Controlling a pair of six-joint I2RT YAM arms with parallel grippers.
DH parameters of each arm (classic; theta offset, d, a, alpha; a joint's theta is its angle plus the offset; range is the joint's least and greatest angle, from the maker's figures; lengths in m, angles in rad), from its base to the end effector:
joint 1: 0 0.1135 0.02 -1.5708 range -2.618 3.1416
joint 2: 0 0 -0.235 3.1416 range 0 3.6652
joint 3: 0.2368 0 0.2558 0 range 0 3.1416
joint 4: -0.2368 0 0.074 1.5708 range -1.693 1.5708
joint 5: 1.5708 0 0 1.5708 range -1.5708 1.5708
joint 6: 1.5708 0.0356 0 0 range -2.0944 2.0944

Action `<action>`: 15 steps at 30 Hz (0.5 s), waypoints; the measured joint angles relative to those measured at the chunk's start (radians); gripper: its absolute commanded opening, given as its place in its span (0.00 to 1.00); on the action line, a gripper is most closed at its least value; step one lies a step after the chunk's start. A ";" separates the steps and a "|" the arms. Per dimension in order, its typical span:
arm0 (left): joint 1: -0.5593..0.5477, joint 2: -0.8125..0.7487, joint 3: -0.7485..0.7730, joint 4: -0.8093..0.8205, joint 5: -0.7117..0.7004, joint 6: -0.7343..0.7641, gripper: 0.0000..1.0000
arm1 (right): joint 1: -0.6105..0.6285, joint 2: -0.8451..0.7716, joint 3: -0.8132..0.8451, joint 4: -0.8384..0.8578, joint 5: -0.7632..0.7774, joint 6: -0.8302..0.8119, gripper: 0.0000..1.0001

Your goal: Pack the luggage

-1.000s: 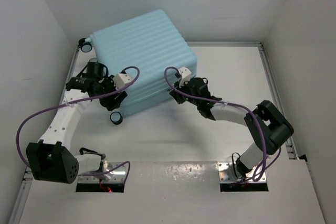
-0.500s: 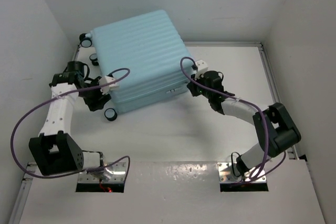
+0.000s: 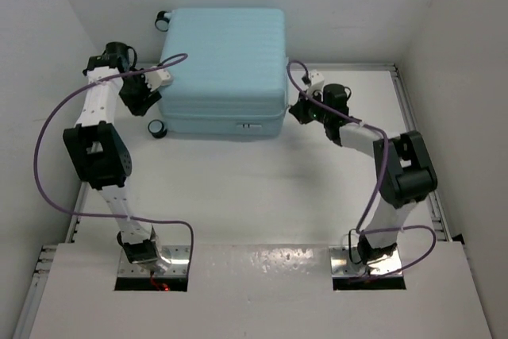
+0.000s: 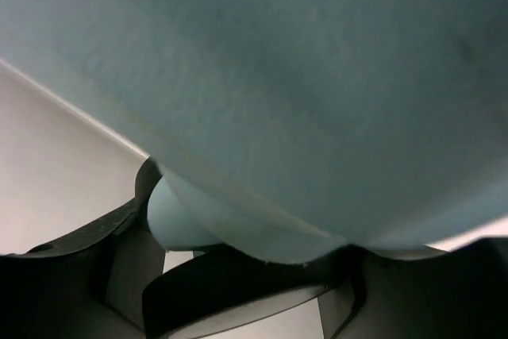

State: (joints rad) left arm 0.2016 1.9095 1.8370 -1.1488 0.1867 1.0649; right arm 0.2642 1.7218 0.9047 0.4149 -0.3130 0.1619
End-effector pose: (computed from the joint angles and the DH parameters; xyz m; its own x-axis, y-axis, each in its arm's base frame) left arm 0.3812 0.0712 0.2746 -0.5637 0.7621 -0.3185 0.7401 0.6373 0.2150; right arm 0.3529 0.1068 0.1634 -0.4571 0.0352 -0.8887 -0.4542 0.8499 0.2673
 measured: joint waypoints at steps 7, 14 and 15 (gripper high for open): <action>-0.071 0.152 0.228 -0.077 -0.064 -0.040 0.00 | -0.103 0.301 0.354 0.002 -0.082 0.012 0.00; -0.093 0.224 0.360 -0.187 -0.077 -0.037 0.00 | -0.126 0.551 0.643 0.082 -0.087 0.063 0.00; -0.093 0.224 0.360 -0.188 -0.075 -0.045 0.00 | -0.127 0.587 0.687 0.090 -0.085 0.076 0.00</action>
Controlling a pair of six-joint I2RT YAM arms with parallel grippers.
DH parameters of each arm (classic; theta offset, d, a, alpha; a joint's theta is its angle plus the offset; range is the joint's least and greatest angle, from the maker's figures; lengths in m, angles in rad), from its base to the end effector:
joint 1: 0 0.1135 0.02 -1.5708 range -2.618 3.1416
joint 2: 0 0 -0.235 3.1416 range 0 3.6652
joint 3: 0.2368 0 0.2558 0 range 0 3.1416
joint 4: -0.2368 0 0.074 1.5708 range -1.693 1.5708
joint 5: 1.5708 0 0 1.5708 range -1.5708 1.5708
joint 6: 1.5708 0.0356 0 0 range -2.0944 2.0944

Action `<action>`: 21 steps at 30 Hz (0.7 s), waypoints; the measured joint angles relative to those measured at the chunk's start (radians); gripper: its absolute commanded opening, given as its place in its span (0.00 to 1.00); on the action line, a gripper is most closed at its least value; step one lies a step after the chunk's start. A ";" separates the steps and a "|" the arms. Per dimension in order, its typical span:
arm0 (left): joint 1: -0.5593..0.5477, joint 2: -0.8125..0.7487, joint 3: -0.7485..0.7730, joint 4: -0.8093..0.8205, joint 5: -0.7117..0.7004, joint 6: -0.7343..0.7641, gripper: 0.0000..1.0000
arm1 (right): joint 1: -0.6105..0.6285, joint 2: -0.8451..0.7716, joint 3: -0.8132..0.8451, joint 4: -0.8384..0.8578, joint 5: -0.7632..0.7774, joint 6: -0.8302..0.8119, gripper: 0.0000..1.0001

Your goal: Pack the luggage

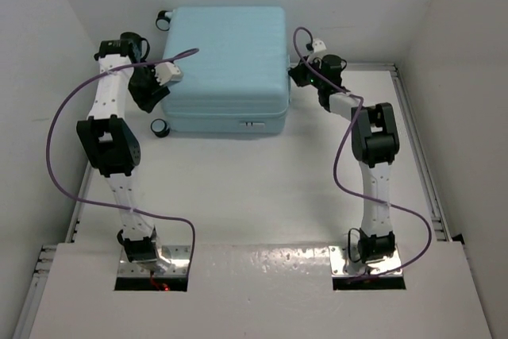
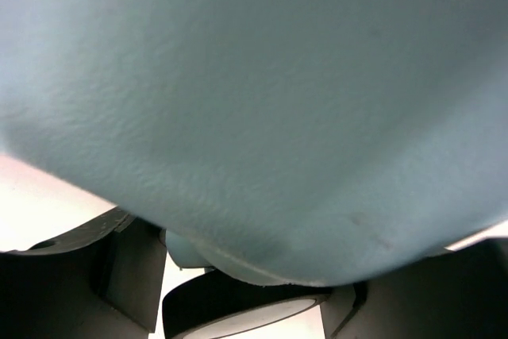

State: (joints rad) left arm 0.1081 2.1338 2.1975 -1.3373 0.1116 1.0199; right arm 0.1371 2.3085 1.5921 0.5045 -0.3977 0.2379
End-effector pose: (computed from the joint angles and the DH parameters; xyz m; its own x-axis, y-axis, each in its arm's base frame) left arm 0.4198 0.0416 0.2834 -0.5613 0.7908 -0.2440 0.7708 0.6069 0.1938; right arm 0.5028 0.0833 0.1469 -0.3206 0.1751 -0.9309 -0.4379 0.8441 0.3096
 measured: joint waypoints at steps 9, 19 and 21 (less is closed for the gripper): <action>0.019 -0.038 -0.054 0.064 0.040 -0.137 0.00 | -0.001 0.436 0.582 0.120 0.133 0.116 0.00; 0.021 -0.046 -0.063 0.074 0.026 -0.216 0.40 | -0.001 0.514 0.557 0.286 0.420 0.207 0.59; 0.018 -0.048 -0.063 0.074 0.015 -0.221 0.40 | -0.018 0.473 0.463 0.275 0.420 0.240 0.59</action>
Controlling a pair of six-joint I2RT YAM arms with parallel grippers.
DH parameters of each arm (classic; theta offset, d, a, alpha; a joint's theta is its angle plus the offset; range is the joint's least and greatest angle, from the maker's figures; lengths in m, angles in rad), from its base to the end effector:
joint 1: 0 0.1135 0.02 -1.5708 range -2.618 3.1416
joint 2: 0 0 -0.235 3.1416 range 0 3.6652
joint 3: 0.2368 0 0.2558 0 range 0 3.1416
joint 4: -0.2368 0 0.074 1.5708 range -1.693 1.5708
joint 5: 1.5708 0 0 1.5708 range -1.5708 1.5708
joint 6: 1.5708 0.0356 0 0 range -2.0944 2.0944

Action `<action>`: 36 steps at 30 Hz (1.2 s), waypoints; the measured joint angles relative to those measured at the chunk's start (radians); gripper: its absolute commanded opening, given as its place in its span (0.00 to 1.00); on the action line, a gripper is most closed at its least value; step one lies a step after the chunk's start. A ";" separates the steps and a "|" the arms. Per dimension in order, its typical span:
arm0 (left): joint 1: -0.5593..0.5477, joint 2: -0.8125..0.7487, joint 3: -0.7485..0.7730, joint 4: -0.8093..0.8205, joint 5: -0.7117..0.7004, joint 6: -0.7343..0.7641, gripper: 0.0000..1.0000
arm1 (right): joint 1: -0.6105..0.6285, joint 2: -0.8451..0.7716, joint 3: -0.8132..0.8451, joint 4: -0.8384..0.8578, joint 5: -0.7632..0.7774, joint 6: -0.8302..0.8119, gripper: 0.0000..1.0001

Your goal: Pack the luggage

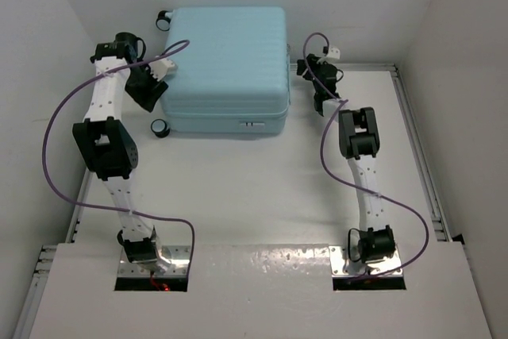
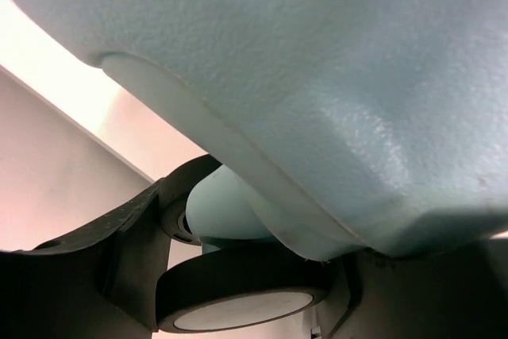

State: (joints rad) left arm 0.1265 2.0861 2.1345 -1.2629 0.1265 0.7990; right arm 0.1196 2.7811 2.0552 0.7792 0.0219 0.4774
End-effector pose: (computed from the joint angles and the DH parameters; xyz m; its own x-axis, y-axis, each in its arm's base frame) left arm 0.4166 0.0485 0.2875 -0.7068 0.6268 -0.3280 0.6095 0.7749 0.1675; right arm 0.5711 0.0678 0.0820 0.0022 0.4629 -0.8864 -0.1110 0.8810 0.4599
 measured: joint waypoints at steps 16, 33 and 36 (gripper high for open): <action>-0.006 -0.068 -0.102 0.130 -0.082 -0.065 0.87 | -0.185 -0.188 -0.031 -0.267 -0.504 0.689 0.65; 0.027 -0.089 -0.124 0.140 0.014 -0.245 0.88 | -0.052 -0.076 -0.024 -0.284 -0.627 0.866 0.12; 0.039 -0.095 -0.124 0.136 0.036 -0.324 0.88 | -0.053 -0.076 -0.047 -0.258 -0.624 0.872 0.00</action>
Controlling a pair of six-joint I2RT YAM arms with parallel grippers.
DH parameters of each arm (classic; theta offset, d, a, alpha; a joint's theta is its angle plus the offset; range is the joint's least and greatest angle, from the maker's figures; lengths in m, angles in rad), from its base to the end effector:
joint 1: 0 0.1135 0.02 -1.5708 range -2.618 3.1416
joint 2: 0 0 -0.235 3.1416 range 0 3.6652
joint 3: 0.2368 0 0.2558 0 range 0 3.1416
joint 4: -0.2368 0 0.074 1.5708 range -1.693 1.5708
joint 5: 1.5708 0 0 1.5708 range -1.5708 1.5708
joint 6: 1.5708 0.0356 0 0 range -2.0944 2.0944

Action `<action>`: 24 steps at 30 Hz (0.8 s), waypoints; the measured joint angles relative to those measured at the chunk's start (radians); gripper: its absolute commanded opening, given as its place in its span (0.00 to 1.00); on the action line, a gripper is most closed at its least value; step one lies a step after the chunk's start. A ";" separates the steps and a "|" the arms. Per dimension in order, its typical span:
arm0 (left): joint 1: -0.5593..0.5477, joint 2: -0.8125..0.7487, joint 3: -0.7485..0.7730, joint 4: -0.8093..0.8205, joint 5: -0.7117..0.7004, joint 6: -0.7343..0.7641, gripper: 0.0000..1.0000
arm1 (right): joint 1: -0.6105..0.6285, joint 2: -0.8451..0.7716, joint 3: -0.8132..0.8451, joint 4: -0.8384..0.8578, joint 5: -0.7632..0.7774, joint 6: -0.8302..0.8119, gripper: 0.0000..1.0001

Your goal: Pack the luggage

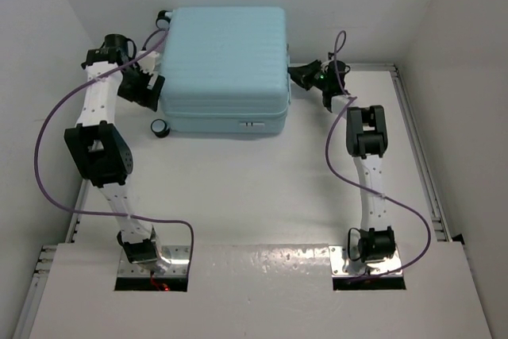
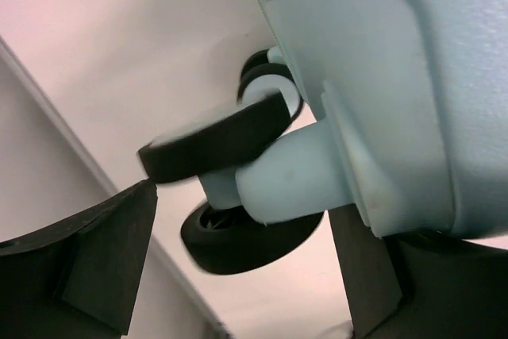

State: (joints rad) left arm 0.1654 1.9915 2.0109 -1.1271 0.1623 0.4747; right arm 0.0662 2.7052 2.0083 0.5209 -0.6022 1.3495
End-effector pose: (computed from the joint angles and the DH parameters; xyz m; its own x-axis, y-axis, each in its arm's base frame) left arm 0.4075 0.0622 0.2952 -0.8266 0.3193 -0.4634 0.3222 0.9437 0.0756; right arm 0.5613 0.0574 0.0811 -0.6344 0.7637 -0.1193 0.0363 0.1837 0.9823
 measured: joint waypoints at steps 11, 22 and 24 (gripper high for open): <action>0.116 -0.090 0.014 0.106 0.011 -0.200 0.88 | 0.069 -0.304 -0.641 0.356 0.052 0.084 0.00; -0.122 -0.449 -0.293 0.552 0.171 -0.116 0.86 | 0.340 -1.019 -1.235 -0.259 -0.025 -0.462 0.30; -0.138 -0.539 -0.399 0.554 0.198 -0.097 0.88 | 0.389 -1.181 -1.247 -0.373 -0.007 -0.624 0.44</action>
State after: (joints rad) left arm 0.0269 1.4528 1.6115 -0.5732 0.3607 0.3782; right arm 0.4549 1.5238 0.7612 0.1482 -0.6090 0.7250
